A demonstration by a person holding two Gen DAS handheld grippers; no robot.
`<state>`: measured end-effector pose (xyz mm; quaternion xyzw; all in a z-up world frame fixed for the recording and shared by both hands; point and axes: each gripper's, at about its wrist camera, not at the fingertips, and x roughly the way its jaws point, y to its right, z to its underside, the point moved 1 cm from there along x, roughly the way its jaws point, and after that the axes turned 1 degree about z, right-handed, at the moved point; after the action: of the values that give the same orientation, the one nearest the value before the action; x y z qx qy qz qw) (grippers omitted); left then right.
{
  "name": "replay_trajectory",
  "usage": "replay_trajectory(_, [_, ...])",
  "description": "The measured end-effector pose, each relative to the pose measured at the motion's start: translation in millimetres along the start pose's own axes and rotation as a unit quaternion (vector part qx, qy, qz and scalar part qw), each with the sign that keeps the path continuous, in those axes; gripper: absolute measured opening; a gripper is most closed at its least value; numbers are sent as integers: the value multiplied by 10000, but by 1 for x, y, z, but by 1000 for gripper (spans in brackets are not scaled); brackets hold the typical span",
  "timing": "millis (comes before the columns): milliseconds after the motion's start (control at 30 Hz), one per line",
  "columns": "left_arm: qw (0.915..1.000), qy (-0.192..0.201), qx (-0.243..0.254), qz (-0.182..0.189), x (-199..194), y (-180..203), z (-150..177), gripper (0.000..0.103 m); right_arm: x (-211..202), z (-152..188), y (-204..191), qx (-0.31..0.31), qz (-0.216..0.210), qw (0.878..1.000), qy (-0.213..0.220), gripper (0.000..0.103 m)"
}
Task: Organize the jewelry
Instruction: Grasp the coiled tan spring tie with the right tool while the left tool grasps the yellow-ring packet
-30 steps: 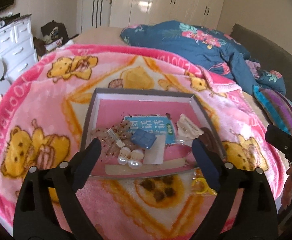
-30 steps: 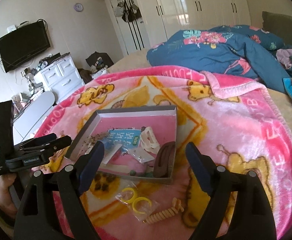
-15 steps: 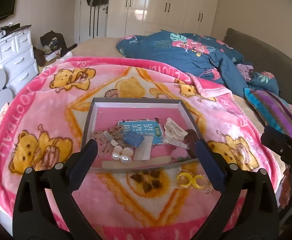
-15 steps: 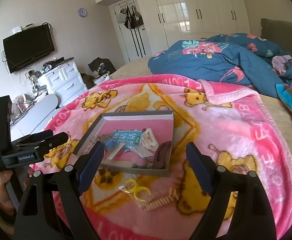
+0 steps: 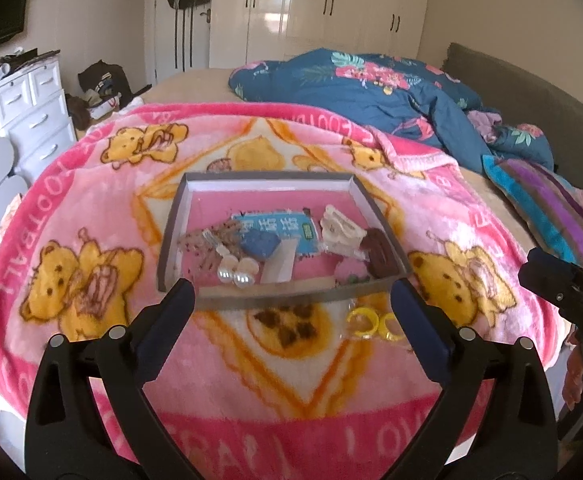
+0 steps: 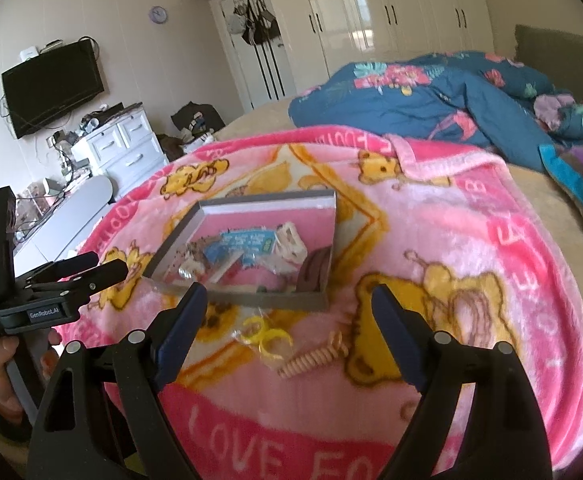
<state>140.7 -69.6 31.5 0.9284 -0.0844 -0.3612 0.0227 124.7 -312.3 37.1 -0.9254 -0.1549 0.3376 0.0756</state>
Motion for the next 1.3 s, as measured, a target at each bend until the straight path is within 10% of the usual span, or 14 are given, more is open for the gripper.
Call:
replay_trajectory(800, [9968,-716,344,15,51,20,53,92,47,70,17,454,-44,9939,-1007,60])
replay_trajectory(1000, [9955,-849,411,101,69,25,55,92,76,76,35,1182,-232,9829,-1393,39])
replay_trajectory(1300, [9916,-1159,235,533,98,33,55,92,112,71,55,2049,-467,9631,-1679,37])
